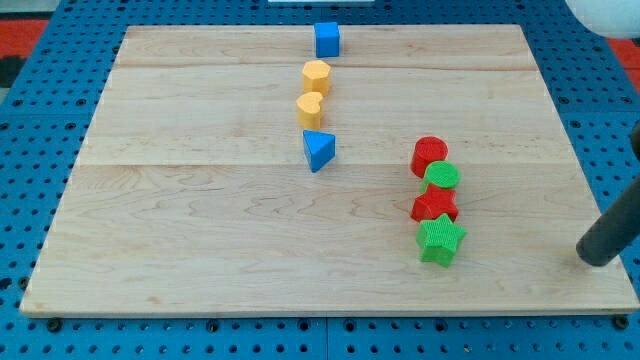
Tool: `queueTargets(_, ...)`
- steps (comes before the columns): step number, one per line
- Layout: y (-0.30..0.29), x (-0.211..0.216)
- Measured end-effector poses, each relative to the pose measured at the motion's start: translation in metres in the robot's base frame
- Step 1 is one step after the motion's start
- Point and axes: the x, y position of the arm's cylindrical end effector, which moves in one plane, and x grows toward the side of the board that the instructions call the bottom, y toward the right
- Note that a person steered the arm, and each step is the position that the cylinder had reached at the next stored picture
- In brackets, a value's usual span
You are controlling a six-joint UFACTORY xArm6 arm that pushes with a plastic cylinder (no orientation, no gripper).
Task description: Adjust the red circle above the green circle to form a vertical line of blocks
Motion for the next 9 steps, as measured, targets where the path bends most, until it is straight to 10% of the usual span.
queueTargets(1, 0.043, -0.051)
queueTargets(4, -0.083, -0.195)
queueTargets(9, -0.211, -0.165)
